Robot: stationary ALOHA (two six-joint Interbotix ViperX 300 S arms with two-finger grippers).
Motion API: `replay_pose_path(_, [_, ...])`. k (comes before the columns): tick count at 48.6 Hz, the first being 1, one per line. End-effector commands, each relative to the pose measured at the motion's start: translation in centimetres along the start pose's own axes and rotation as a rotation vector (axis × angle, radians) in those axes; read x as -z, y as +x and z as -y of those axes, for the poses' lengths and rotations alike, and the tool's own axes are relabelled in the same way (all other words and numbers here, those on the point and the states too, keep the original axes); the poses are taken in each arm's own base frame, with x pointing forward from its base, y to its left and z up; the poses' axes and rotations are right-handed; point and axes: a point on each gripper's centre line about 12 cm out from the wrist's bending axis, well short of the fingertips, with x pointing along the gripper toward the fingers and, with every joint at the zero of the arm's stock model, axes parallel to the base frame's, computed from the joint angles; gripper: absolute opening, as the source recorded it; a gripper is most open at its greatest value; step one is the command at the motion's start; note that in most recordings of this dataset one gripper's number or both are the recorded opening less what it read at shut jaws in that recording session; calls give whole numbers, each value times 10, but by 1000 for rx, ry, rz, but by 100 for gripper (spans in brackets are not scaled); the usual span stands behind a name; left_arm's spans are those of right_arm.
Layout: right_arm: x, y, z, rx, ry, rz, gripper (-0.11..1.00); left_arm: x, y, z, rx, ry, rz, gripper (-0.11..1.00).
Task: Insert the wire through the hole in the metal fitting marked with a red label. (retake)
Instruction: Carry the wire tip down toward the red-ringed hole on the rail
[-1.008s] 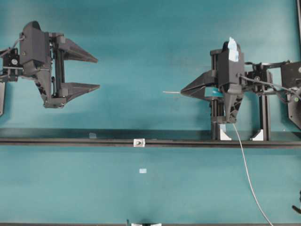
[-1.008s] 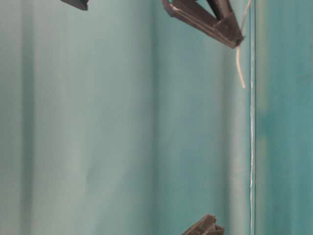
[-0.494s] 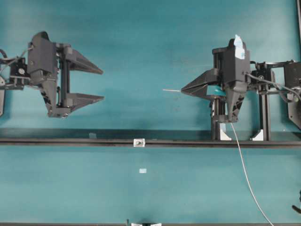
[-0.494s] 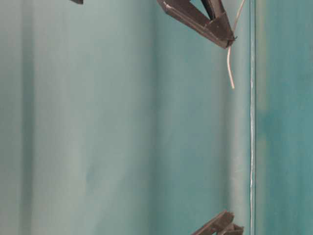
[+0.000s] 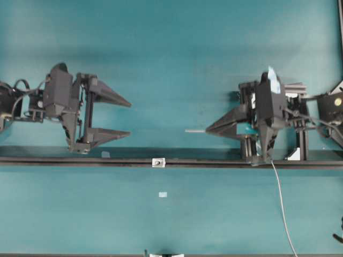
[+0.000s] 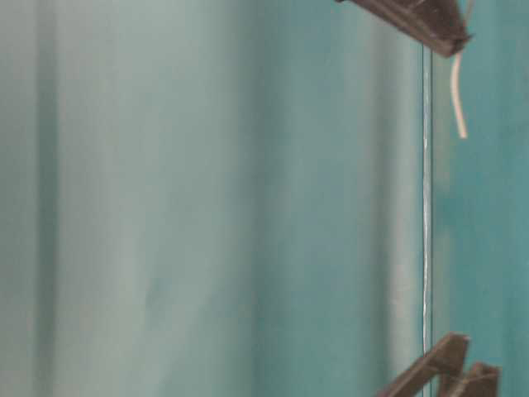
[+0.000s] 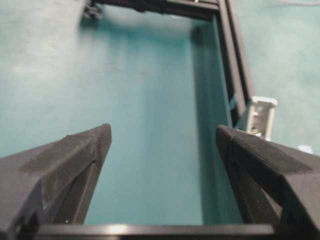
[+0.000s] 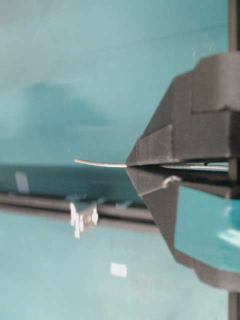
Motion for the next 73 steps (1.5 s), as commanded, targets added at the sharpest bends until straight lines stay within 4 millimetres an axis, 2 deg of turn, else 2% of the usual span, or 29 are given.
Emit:
replay_pose_path(1, [2,5,-8,-21,8,36,3,-4,5,7,21,0,59,53])
replay_pose_path(18, [37,10,-31,6,-22,121,3,13,12,17,56,9,83,53])
replay_pose_path(34, [69,24,-51,42,-49,65,3,30,28,22,74,18,92,53])
replay_pose_path(48, [69,34,-53,46,-62,112,3,38,42,36,110,25,86,53])
replay_pose_path(73, [72,40,-50,70,-66,140,3,39,42,35,109,27,83,53])
